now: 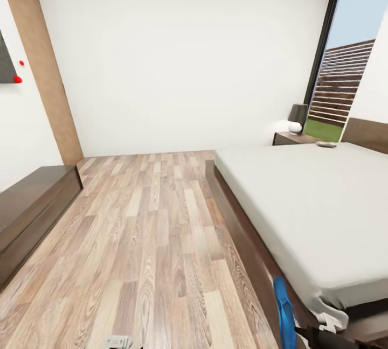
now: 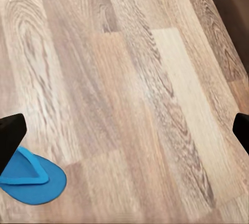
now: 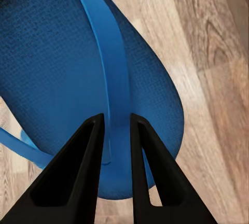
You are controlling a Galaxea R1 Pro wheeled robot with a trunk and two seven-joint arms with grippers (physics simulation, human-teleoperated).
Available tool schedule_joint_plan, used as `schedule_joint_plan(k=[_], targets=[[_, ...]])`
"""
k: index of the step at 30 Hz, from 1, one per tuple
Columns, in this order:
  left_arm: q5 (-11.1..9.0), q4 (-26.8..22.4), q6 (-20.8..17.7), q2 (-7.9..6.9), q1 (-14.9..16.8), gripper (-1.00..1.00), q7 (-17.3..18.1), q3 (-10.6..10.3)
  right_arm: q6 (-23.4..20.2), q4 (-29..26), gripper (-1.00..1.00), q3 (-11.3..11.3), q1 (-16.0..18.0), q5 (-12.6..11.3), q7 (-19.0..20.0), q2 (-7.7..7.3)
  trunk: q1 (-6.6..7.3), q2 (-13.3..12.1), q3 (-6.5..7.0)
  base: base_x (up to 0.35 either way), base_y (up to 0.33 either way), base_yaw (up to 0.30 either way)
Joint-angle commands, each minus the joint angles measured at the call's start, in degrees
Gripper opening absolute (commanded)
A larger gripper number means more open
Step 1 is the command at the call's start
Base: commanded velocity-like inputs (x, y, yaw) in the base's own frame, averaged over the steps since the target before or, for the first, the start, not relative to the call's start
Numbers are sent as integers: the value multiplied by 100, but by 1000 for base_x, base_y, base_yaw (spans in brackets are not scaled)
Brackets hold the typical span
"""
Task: In the bedroom, move the book from the bed onto either nightstand, and place the two sandals side by side next to the bed.
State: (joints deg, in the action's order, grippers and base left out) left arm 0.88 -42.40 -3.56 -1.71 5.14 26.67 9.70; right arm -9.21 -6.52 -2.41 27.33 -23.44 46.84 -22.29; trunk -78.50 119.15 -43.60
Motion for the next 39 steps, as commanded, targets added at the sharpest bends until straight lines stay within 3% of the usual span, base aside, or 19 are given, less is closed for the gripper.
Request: schedule_joint_plan(k=[1, 15, 39], targets=[[9, -5, -38, 6, 4, 100, 44, 23, -55, -7, -100, -13, 1, -66, 8, -4, 1, 3, -6, 0, 0, 293], [9, -5, -39, 8, 4, 100, 40, 23, -55, -7, -100, -6, 1, -73, 16, -6, 1, 3, -6, 1, 0, 270], [9, -5, -39, 10, 4, 100, 40, 23, -55, -7, -100, -14, 1, -67, 10, -4, 1, 3, -6, 104, -39, 4]])
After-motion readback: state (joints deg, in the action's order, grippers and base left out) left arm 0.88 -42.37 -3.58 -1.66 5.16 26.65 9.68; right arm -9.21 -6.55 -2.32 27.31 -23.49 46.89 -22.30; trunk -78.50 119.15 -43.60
